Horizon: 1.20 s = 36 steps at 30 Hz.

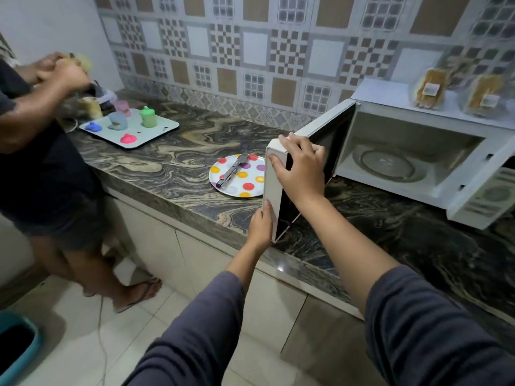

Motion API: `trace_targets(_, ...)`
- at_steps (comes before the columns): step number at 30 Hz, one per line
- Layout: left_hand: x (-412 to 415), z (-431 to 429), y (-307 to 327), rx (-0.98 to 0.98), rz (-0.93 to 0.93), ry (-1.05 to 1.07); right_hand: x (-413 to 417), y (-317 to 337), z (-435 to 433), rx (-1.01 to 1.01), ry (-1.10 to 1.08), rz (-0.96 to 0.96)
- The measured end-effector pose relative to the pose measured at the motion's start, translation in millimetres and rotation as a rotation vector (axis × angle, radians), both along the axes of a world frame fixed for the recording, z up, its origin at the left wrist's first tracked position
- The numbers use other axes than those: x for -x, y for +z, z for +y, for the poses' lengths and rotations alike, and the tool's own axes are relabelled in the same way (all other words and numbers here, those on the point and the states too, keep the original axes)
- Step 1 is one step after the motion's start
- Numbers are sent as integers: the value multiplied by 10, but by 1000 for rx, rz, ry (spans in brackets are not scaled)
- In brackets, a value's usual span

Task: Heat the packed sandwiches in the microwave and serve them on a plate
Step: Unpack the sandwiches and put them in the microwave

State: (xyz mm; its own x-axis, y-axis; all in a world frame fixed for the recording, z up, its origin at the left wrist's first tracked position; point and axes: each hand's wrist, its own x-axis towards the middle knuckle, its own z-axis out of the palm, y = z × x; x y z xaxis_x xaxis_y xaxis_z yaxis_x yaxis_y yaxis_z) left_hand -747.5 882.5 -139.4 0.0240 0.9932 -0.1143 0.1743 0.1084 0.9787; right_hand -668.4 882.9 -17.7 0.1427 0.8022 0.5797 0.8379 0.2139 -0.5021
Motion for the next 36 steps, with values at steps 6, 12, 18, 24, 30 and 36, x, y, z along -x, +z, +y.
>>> trace_targets(6, 8, -211, -24, 53, 77, 99, -198, 49, -202, 81, 195, 218)
trace_targets(12, -200, -633, -33, 51, 166, 202, -761, 27, -506, 196, 240, 238)
trace_targets(18, -899, -929, -8, -12, 196, 106, -1606, -2, -865, 283, 165, 209)
trace_targets(24, -1823, -687, 506, -179, 176, -112, -2550, 317, -979, 291, 30, 212)
trace_targets(30, -2637, -14, 1291, -366, 161, -267, -3403, 678, -785, 181, -146, 238)
trace_targets(36, -3268, 851, 1902, -559, 91, -314, -3989, 932, -255, 127, -261, 262)
